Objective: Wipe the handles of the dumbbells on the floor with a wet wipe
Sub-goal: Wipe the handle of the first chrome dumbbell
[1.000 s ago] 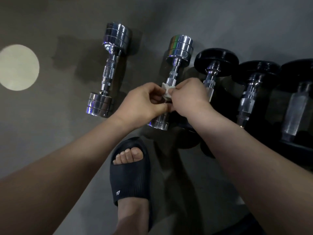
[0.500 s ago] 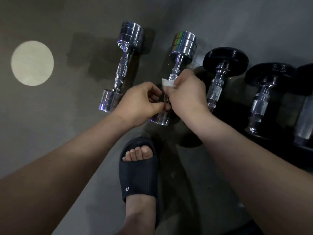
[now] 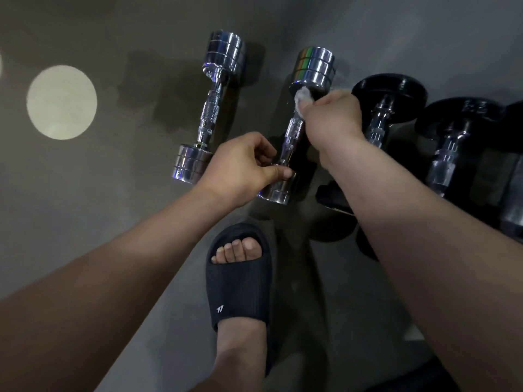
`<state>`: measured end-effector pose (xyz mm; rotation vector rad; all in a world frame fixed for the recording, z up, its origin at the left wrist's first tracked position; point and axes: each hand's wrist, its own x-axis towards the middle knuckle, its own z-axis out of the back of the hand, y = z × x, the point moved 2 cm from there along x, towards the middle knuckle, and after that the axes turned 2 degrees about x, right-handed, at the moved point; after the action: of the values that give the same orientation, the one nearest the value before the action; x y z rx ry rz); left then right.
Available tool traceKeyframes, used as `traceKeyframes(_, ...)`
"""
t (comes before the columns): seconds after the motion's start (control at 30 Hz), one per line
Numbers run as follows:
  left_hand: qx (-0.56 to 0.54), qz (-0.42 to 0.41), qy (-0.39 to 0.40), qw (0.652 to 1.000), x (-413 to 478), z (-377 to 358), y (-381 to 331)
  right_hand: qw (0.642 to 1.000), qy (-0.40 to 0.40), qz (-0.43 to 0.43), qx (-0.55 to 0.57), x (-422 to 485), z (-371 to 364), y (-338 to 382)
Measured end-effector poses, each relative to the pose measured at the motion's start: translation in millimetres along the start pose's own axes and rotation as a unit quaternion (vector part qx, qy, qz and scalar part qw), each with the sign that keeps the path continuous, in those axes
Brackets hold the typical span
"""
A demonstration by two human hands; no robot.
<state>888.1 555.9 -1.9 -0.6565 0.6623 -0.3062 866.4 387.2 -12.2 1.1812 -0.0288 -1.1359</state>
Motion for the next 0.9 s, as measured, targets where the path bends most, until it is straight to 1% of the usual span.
traceKeyframes(0.1, -0.009, 0.015, -0.018, 1.000, -2.4, -0.9, 0.1, 0.996, 0.063, -0.016, -0.067, -7.5, 3.6, -6.6)
traceKeyframes(0.13, -0.008, 0.020, -0.021, 1.000, -3.9, -2.0, -0.1, 0.994, 0.081, -0.025, -0.072, -7.3, 5.8, -8.3)
traceKeyframes(0.2, -0.018, 0.022, -0.021, 0.999, -7.7, -4.4, -0.7, 0.992, 0.107, -0.052, -0.040, -4.0, 10.5, -7.4)
traceKeyframes(0.23, -0.022, 0.020, -0.021, 0.999, -8.9, -5.6, -0.8, 0.992, 0.106, -0.062, -0.020, -1.3, 12.5, -5.0)
traceKeyframes(0.33, -0.009, 0.011, -0.027, 1.000, -14.6, -6.4, -4.6, 0.996, 0.073, -0.051, 0.022, 9.1, 14.4, 1.2)
traceKeyframes(0.4, 0.010, -0.006, -0.034, 0.999, -16.5, -6.0, -6.5, 0.995, 0.080, -0.050, 0.039, 10.2, 11.5, 2.2)
traceKeyframes(0.47, 0.019, -0.017, -0.033, 0.999, -17.3, -6.2, -5.1, 0.992, 0.107, -0.055, 0.032, 8.5, 9.3, -3.3)
traceKeyframes(0.63, 0.016, -0.003, -0.037, 0.999, -13.9, -6.8, -2.0, 0.976, 0.188, -0.108, 0.025, -2.9, 9.5, -12.6)
traceKeyframes(0.7, 0.016, -0.003, -0.041, 0.999, -16.0, -7.1, -3.1, 0.970, 0.214, -0.112, -0.016, -8.3, 9.9, -10.7)
traceKeyframes(0.77, 0.024, -0.019, -0.041, 0.999, -19.9, -6.0, -4.3, 0.961, 0.245, -0.092, -0.088, -16.2, 10.2, -10.7)
traceKeyframes(0.83, 0.028, -0.029, -0.028, 0.999, -25.0, -3.5, -5.4, 0.943, 0.270, -0.047, -0.189, -26.9, 8.8, -9.7)
traceKeyframes(0.9, 0.009, -0.030, -0.017, 0.999, -28.9, -0.7, -5.6, 0.914, 0.270, 0.013, -0.301, -34.9, 7.0, -4.5)
